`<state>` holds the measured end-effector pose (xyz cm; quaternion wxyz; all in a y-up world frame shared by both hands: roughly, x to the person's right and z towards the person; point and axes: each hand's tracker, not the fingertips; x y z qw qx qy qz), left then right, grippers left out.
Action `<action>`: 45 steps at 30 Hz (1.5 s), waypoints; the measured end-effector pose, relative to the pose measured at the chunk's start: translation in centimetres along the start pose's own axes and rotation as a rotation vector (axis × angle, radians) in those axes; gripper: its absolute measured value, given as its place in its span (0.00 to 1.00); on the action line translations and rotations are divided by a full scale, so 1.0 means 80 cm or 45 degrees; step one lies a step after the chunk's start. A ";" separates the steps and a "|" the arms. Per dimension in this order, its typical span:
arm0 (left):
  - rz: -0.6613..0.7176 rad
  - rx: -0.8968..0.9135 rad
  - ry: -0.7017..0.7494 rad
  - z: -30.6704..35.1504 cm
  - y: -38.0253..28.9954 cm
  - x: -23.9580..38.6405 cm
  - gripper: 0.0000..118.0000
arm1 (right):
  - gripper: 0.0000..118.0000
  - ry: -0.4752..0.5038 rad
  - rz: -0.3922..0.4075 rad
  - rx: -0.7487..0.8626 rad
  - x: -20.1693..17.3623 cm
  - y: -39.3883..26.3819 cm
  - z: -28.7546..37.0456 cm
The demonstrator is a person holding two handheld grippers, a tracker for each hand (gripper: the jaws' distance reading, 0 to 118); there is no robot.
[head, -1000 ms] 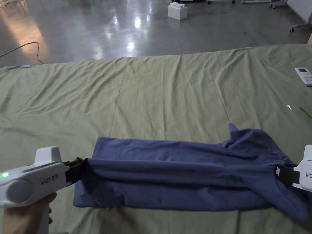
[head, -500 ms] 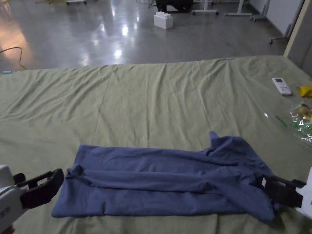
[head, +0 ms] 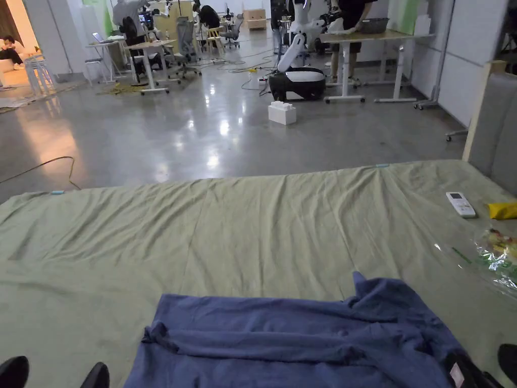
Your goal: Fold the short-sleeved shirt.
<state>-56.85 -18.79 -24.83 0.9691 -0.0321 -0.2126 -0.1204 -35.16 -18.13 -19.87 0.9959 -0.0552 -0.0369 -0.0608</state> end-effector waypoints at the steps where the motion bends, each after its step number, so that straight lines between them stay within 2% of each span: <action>1: 0.010 -0.017 -0.010 0.005 0.003 0.005 0.21 | 0.20 0.020 0.035 0.052 -0.006 0.002 0.006; 2: 0.023 -0.033 -0.047 0.015 0.006 0.011 0.03 | 0.11 0.035 0.046 0.057 -0.011 0.002 0.008; 3: 0.022 -0.032 -0.033 0.012 0.006 0.016 0.03 | 0.07 0.007 0.036 0.024 -0.016 0.000 0.011; 4: 0.025 -0.042 -0.009 0.008 0.004 0.018 0.02 | 0.01 -0.023 0.127 0.068 -0.019 0.003 0.017; 5: 0.025 -0.092 -0.054 0.016 0.001 0.020 0.01 | 0.00 -0.025 0.195 0.100 -0.023 0.006 0.019; 9: -0.020 -0.112 -0.069 0.018 -0.014 0.027 0.00 | 0.00 -0.005 0.166 0.075 -0.024 0.009 0.023; 12: -0.007 -0.119 -0.070 0.013 -0.013 0.025 0.00 | 0.00 -0.022 0.180 0.081 -0.026 0.012 0.021; 16: 0.024 -0.128 -0.063 0.001 -0.010 0.014 0.00 | 0.00 -0.021 0.129 0.038 -0.020 0.008 0.012; 17: 0.149 -0.102 -0.045 -0.008 0.014 0.006 0.00 | 0.00 -0.014 0.108 0.026 -0.018 0.006 0.010; 20: 0.261 -0.188 -0.041 -0.040 0.015 -0.018 0.00 | 0.00 -0.008 0.081 -0.004 -0.015 -0.001 0.002; 21: 0.322 -0.290 -0.044 -0.059 0.009 -0.028 0.01 | 0.00 -0.005 0.068 -0.015 -0.014 -0.005 -0.001; 22: 0.392 -0.398 -0.055 -0.084 -0.002 -0.043 0.08 | 0.00 -0.002 0.053 -0.029 -0.012 -0.008 -0.004; 23: 0.462 -0.480 -0.082 -0.107 -0.016 -0.058 0.25 | 0.00 0.008 -0.009 -0.077 -0.006 -0.020 -0.009; 24: 0.519 -0.531 -0.108 -0.127 -0.032 -0.072 0.38 | 0.00 0.007 -0.034 -0.105 -0.004 -0.026 -0.012; 26: 0.587 -0.639 -0.104 -0.178 -0.070 -0.093 0.55 | 0.00 0.003 -0.026 -0.117 -0.002 -0.032 -0.016; 28: 0.488 -0.766 -0.025 -0.237 -0.136 -0.099 0.56 | 0.00 -0.006 -0.009 -0.160 -0.003 -0.034 -0.019; 34: 0.584 -0.928 0.016 -0.367 -0.211 -0.136 0.56 | 0.00 -0.036 0.008 -0.264 0.005 -0.045 -0.020; 35: 0.576 -0.958 0.028 -0.382 -0.226 -0.136 0.54 | 0.00 -0.043 0.002 -0.284 0.008 -0.047 -0.021; 36: 0.574 -0.982 0.036 -0.393 -0.237 -0.137 0.48 | 0.00 -0.055 0.000 -0.300 0.009 -0.049 -0.022; 38: 0.584 -1.032 0.015 -0.401 -0.245 -0.130 0.15 | 0.00 -0.079 -0.002 -0.335 0.012 -0.055 -0.025; 42: 0.474 -1.043 -0.025 -0.395 -0.266 -0.107 0.12 | 0.00 -0.088 -0.027 -0.375 0.020 -0.063 -0.034; 45: 0.536 -1.073 -0.023 -0.412 -0.253 -0.112 0.10 | 0.00 -0.091 -0.051 -0.413 0.036 -0.072 -0.049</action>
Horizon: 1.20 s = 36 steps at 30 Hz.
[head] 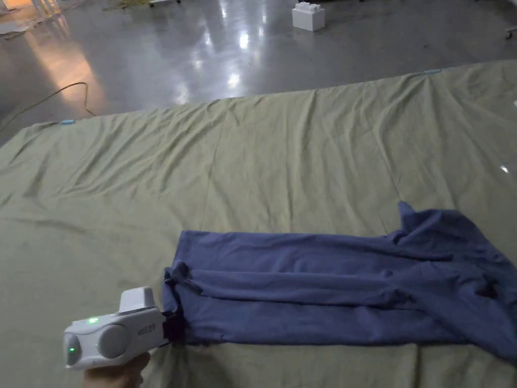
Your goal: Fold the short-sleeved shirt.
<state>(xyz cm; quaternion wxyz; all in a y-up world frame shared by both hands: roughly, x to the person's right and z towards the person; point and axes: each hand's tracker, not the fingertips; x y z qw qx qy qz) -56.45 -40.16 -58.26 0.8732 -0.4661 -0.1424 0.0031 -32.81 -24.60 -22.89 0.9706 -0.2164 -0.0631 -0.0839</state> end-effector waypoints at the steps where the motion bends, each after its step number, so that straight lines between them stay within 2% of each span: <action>1: -0.017 -0.018 0.010 -0.003 -0.002 0.003 0.10 | 0.00 -0.016 -0.006 -0.011 0.005 0.000 -0.009; 3: -0.152 -0.053 0.047 -0.014 -0.028 0.009 0.10 | 0.02 -0.050 -0.051 -0.065 0.030 -0.007 -0.039; 4: -0.198 -0.059 0.065 -0.019 -0.035 0.008 0.10 | 0.16 -0.052 -0.109 -0.119 0.046 -0.008 -0.062; 5: -0.229 -0.062 0.080 -0.024 -0.042 0.010 0.10 | 0.41 -0.064 -0.160 -0.181 0.060 -0.009 -0.085; 6: -0.249 -0.062 0.092 -0.027 -0.046 0.012 0.10 | 0.65 -0.060 -0.154 -0.221 0.073 -0.010 -0.108; 7: -0.243 -0.063 0.098 -0.028 -0.045 0.014 0.10 | 0.78 -0.067 -0.159 -0.245 0.085 -0.009 -0.132; 9: -0.250 -0.072 0.107 -0.022 -0.046 0.025 0.10 | 0.75 -0.174 -0.195 -0.232 0.103 -0.012 -0.171; 12: -0.278 -0.084 0.125 -0.021 -0.049 0.021 0.10 | 0.75 -0.226 -0.269 -0.288 0.129 -0.016 -0.231; 14: -0.269 -0.092 0.105 -0.015 -0.047 0.021 0.10 | 0.75 -0.270 -0.267 -0.366 0.142 -0.025 -0.273; 16: -0.231 -0.106 0.071 -0.008 -0.041 0.021 0.10 | 0.68 -0.338 -0.227 -0.470 0.147 -0.039 -0.304; 17: -0.218 -0.101 0.067 -0.006 -0.040 0.022 0.10 | 0.66 -0.316 -0.216 -0.467 0.144 -0.045 -0.307; 18: -0.207 -0.095 0.067 -0.005 -0.039 0.024 0.10 | 0.54 -0.340 -0.139 -0.381 0.131 -0.042 -0.299; 19: -0.205 -0.089 0.070 -0.005 -0.040 0.026 0.10 | 0.24 -0.343 -0.098 -0.356 0.120 -0.038 -0.292; 20: -0.212 -0.085 0.082 -0.009 -0.042 0.026 0.10 | 0.10 -0.286 -0.092 -0.329 0.110 -0.039 -0.288; 21: -0.232 -0.069 0.095 -0.011 -0.048 0.028 0.09 | 0.10 -0.239 -0.075 -0.336 0.103 -0.040 -0.291; 23: -0.288 -0.047 0.125 -0.015 -0.061 0.033 0.08 | 0.09 -0.255 0.077 -0.407 0.085 -0.040 -0.305; 24: -0.274 -0.062 0.118 -0.015 -0.057 0.033 0.06 | 0.09 -0.264 0.115 -0.405 0.089 -0.037 -0.308; 26: -0.191 -0.062 0.069 0.005 -0.033 0.033 0.06 | 0.09 -0.257 -0.037 -0.389 0.102 -0.025 -0.299; 27: -0.159 -0.026 0.031 0.026 -0.022 0.033 0.05 | 0.09 -0.327 -0.072 -0.353 0.106 -0.018 -0.289; 29: -0.061 0.113 0.015 0.063 0.006 0.025 0.05 | 0.09 -0.408 -0.097 -0.300 0.099 -0.005 -0.262; 32: 0.130 0.182 -0.073 0.135 0.042 0.009 0.05 | 0.09 -0.343 -0.164 -0.294 0.091 0.007 -0.229; 36: 0.067 0.172 -0.043 0.175 -0.005 0.009 0.05 | 0.09 -0.356 -0.150 -0.265 0.081 0.011 -0.183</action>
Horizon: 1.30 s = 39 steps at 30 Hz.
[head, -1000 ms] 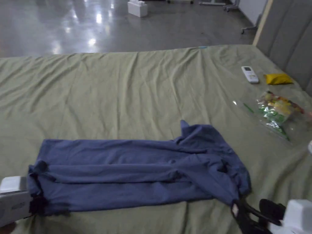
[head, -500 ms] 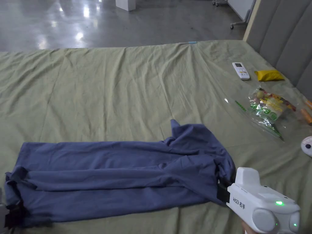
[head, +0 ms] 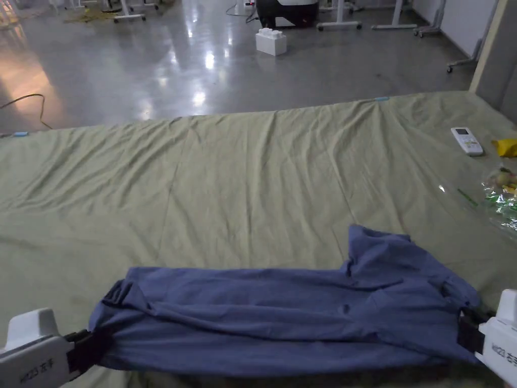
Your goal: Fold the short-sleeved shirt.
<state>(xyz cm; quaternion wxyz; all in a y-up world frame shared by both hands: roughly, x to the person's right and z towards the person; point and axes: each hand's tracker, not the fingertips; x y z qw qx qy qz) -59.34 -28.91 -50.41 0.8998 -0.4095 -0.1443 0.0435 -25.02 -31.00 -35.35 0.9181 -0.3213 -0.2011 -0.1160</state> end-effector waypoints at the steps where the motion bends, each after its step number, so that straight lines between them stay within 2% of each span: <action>1: 0.003 -0.007 0.001 0.014 -0.010 -0.002 0.05 | 0.09 0.007 -0.013 -0.007 0.005 -0.004 0.013; 4: 0.008 -0.024 -0.018 0.049 -0.052 -0.016 0.05 | 0.09 0.037 -0.071 -0.038 0.019 -0.026 0.049; 9: 0.050 -0.093 -0.029 0.085 -0.125 -0.024 0.05 | 0.09 0.020 -0.016 -0.115 0.032 -0.076 0.093; 13: 0.102 -0.158 -0.029 0.071 -0.154 -0.031 0.07 | 0.10 0.030 -0.050 -0.182 0.042 -0.108 0.083; 14: 0.142 -0.177 -0.026 0.063 -0.151 -0.037 0.15 | 0.16 0.033 -0.039 -0.182 0.041 -0.112 0.080; 15: 0.173 -0.201 -0.018 0.056 -0.147 -0.042 0.33 | 0.32 0.031 -0.013 -0.196 0.042 -0.113 0.075; 16: 0.164 -0.201 0.001 0.052 -0.148 -0.041 0.60 | 0.54 0.006 0.020 -0.221 0.040 -0.112 0.072; 17: 0.142 -0.192 0.014 0.051 -0.151 -0.042 0.71 | 0.63 -0.017 0.040 -0.223 0.040 -0.111 0.072; 21: 0.027 0.045 0.064 0.091 -0.138 -0.030 0.73 | 0.63 0.045 0.040 -0.056 0.046 -0.094 0.109; 23: -0.113 0.221 0.128 0.112 -0.138 -0.014 0.73 | 0.63 0.091 0.053 0.025 0.044 -0.081 0.141; 25: -0.268 0.394 0.182 0.136 -0.143 0.012 0.73 | 0.63 0.086 0.128 0.156 0.026 -0.071 0.178; 28: -0.316 0.611 0.133 0.194 -0.135 0.057 0.73 | 0.65 0.197 0.157 0.382 -0.002 -0.065 0.232; 30: -0.308 0.688 0.060 0.232 -0.134 0.083 0.73 | 0.65 0.311 0.142 0.443 -0.016 -0.064 0.252; 33: -0.323 0.755 0.003 0.265 -0.139 0.110 0.70 | 0.65 0.387 0.206 0.517 -0.036 -0.062 0.273; 34: -0.337 0.770 0.001 0.271 -0.143 0.116 0.65 | 0.58 0.403 0.218 0.538 -0.041 -0.061 0.279; 36: -0.355 0.789 0.008 0.276 -0.145 0.123 0.48 | 0.33 0.508 0.218 0.505 -0.045 -0.057 0.283; 37: -0.362 0.800 0.000 0.282 -0.148 0.125 0.30 | 0.16 0.507 0.213 0.525 -0.046 -0.056 0.286; 38: -0.363 0.805 -0.012 0.288 -0.149 0.128 0.11 | 0.09 0.501 0.210 0.533 -0.049 -0.056 0.289; 39: -0.359 0.807 -0.020 0.291 -0.149 0.129 0.03 | 0.07 0.498 0.214 0.534 -0.051 -0.055 0.291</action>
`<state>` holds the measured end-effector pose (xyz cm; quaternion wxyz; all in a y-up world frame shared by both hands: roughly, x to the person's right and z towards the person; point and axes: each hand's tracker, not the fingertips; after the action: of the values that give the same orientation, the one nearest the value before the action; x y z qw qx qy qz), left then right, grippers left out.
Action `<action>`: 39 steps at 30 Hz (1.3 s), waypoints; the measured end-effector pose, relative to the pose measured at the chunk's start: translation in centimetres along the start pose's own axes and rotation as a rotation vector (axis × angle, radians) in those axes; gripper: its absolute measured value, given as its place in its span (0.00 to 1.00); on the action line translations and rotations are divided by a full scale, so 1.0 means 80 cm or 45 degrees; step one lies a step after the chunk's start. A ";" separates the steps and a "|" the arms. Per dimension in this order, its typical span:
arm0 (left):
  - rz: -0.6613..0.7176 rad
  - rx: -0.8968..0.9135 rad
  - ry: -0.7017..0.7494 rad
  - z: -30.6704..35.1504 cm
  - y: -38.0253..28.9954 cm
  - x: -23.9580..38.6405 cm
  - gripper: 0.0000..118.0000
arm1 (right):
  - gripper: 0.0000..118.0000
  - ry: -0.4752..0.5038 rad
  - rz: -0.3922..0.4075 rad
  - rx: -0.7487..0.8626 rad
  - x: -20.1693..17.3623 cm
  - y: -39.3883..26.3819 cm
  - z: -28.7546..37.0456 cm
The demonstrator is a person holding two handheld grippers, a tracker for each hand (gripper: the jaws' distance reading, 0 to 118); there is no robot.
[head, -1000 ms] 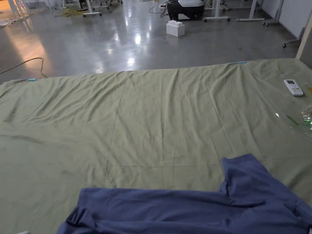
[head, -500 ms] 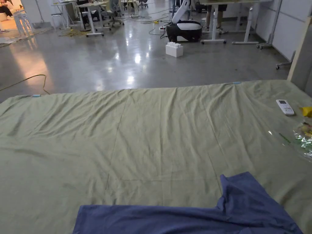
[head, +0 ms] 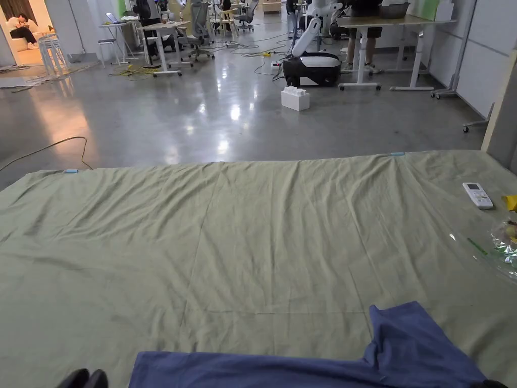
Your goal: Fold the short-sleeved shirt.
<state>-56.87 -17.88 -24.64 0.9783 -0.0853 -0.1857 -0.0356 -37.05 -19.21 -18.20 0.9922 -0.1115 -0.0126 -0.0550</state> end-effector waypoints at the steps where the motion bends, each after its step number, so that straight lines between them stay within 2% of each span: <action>1: 0.005 0.005 -0.002 0.003 0.001 0.000 0.03 | 0.04 0.002 0.005 -0.001 -0.001 0.001 0.000; 4: 0.010 -0.010 -0.023 0.009 0.005 0.003 0.00 | 0.00 -0.012 0.037 0.001 -0.006 -0.001 0.000; 5: -0.142 -0.083 -0.037 0.011 -0.031 0.004 0.00 | 0.00 -0.011 0.040 0.003 -0.006 -0.001 0.000; 6: -0.193 -0.118 -0.050 0.013 -0.042 0.004 0.00 | 0.00 -0.009 0.039 0.002 -0.006 -0.001 -0.001; 12: -0.200 -0.160 -0.049 -0.008 -0.042 -0.005 0.00 | 0.00 -0.008 0.041 -0.008 -0.007 -0.006 -0.007; 14: -0.177 -0.278 -0.067 -0.023 -0.044 -0.015 0.00 | 0.00 -0.018 0.048 -0.031 -0.006 -0.008 -0.011; 15: -0.132 -0.401 -0.098 -0.034 -0.042 -0.024 0.00 | 0.00 -0.018 0.049 -0.040 -0.009 -0.007 -0.014; 19: 0.085 -0.557 -0.121 -0.115 -0.032 -0.081 0.00 | 0.00 0.000 0.047 -0.095 -0.010 -0.015 -0.022; 20: 0.119 -0.661 -0.118 -0.144 -0.040 -0.098 0.03 | 0.00 -0.003 0.054 -0.112 -0.011 -0.018 -0.023; 21: 0.133 -0.711 -0.111 -0.172 -0.053 -0.112 0.14 | 0.00 -0.004 0.056 -0.128 -0.010 -0.020 -0.024; 22: 0.145 -0.762 -0.110 -0.201 -0.069 -0.125 0.32 | 0.00 0.001 0.048 -0.148 -0.008 -0.024 -0.026; 24: 0.113 -0.901 -0.043 -0.264 -0.115 -0.145 0.60 | 0.00 0.000 0.027 -0.208 -0.005 -0.031 -0.031; 25: 0.096 -0.966 -0.017 -0.294 -0.135 -0.151 0.64 | 0.00 -0.015 0.025 -0.229 -0.004 -0.035 -0.034; 29: 0.218 -1.087 -0.001 -0.374 -0.172 -0.169 0.63 | 0.00 -0.050 -0.015 -0.283 0.008 -0.044 -0.042; 31: 0.166 -1.174 0.084 -0.408 -0.210 -0.176 0.61 | 0.00 -0.056 -0.035 -0.289 0.013 -0.046 -0.043; 32: 0.153 -1.189 0.108 -0.418 -0.222 -0.178 0.55 | 0.00 -0.065 -0.043 -0.293 0.016 -0.047 -0.043; 33: 0.298 -1.101 -0.036 -0.419 -0.185 -0.162 0.42 | 0.00 -0.079 -0.051 -0.300 0.018 -0.049 -0.044; 34: 0.288 -1.144 -0.062 -0.419 -0.193 -0.159 0.32 | 0.00 -0.089 -0.059 -0.312 0.021 -0.051 -0.046; 36: 0.222 -1.157 -0.048 -0.422 -0.211 -0.153 0.29 | 0.00 -0.099 -0.080 -0.340 0.026 -0.054 -0.052; 38: 0.195 -1.175 -0.058 -0.417 -0.205 -0.149 0.15 | 0.00 -0.104 -0.090 -0.358 0.030 -0.057 -0.058; 39: 0.159 -1.180 -0.071 -0.413 -0.208 -0.146 0.12 | 0.00 -0.105 -0.100 -0.363 0.034 -0.059 -0.060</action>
<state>-57.63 -39.72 -56.69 0.8320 -0.5251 -0.1708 -0.0535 -34.82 -25.10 -21.73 0.9620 -0.2528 -0.0498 -0.0903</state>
